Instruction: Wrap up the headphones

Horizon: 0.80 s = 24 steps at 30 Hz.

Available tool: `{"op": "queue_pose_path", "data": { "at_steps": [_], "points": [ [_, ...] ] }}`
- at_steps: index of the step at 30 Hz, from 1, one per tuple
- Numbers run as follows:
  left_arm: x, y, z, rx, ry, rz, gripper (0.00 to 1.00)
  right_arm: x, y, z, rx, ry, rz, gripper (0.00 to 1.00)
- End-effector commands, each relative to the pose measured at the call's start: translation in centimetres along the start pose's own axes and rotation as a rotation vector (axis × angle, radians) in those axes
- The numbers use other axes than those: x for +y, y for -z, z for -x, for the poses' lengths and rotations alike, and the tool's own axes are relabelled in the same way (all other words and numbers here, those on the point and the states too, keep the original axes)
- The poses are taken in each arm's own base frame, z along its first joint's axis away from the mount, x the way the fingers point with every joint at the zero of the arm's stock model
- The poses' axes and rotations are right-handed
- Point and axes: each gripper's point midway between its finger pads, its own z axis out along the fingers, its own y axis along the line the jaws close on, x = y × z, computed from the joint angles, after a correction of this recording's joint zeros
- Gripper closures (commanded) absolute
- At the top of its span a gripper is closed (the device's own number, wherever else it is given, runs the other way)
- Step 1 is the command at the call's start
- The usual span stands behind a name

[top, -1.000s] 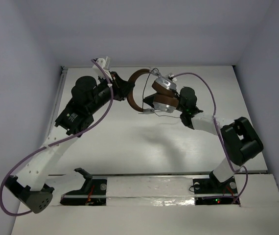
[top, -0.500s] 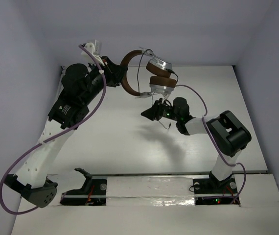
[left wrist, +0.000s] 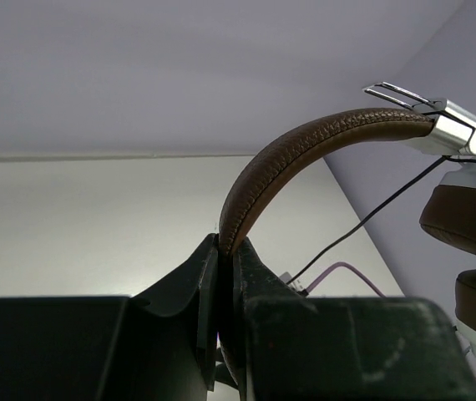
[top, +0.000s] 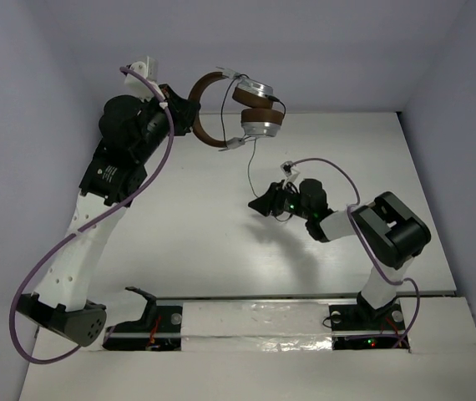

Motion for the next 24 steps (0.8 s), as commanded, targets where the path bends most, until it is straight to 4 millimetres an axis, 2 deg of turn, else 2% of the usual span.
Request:
{"op": "queue_pose_path", "data": {
  "at_steps": [1,3,4,5,6,7,11,13,14,16,18,19,20,21,22,24],
  "points": [
    [-2.2,1.5,4.5,-0.132,0.007,-0.084,1.0,1.2,0.4,2.5,-0.091,0.059,0.002,0.52],
    [-1.8,1.5,4.5,-0.133,0.008,-0.075,1.0,0.9,0.4,2.5,-0.091,0.055,-0.018,0.58],
    [-1.9,1.6,4.6,-0.134,0.007,-0.08,1.0,0.9,0.4,2.4,-0.088,0.053,-0.016,0.68],
    [-1.8,1.6,4.5,-0.132,0.008,-0.078,1.0,0.8,0.4,2.2,-0.084,0.043,-0.019,0.86],
    [-1.5,1.6,4.7,-0.138,0.006,-0.069,1.0,0.6,0.3,2.1,-0.083,0.035,-0.027,0.97],
    [-1.4,1.5,4.7,-0.137,0.004,-0.06,1.0,0.5,0.3,1.8,-0.072,0.026,-0.028,1.0],
    [0.0,0.9,4.9,-0.156,0.009,0.0,1.0,0.9,0.0,0.1,-0.029,-0.005,-0.042,1.0],
    [0.8,0.2,4.9,-0.173,0.024,0.036,1.0,2.7,-0.3,-1.3,0.004,-0.007,-0.046,1.0],
    [1.2,0.0,5.0,-0.179,0.026,0.054,1.0,2.1,-0.3,-1.5,0.004,-0.013,-0.08,1.0],
    [2.7,-0.6,5.3,-0.203,0.022,0.133,1.0,3.8,-0.3,-2.0,0.013,-0.002,-0.081,1.0],
    [4.1,-1.8,4.4,-0.182,0.009,0.188,1.0,4.1,0.3,-3.1,0.047,-0.008,-0.112,1.0],
    [5.2,-1.9,4.6,-0.189,0.001,0.232,1.0,5.5,0.7,-2.9,0.037,0.003,-0.097,1.0],
    [5.8,-2.7,3.8,-0.166,-0.02,0.251,1.0,5.3,1.3,-3.7,0.056,-0.002,-0.121,1.0],
    [6.2,-2.9,4.1,-0.162,-0.029,0.262,1.0,5.4,1.7,-3.9,0.053,-0.002,-0.142,1.0],
    [7.0,-3.3,3.1,-0.116,-0.036,0.286,1.0,6.3,2.4,-3.6,0.049,0.003,-0.137,1.0],
    [8.7,-4.5,1.6,-0.074,-0.049,0.323,1.0,7.2,3.2,-4.6,0.073,-0.005,-0.137,1.0]
  ]
}}
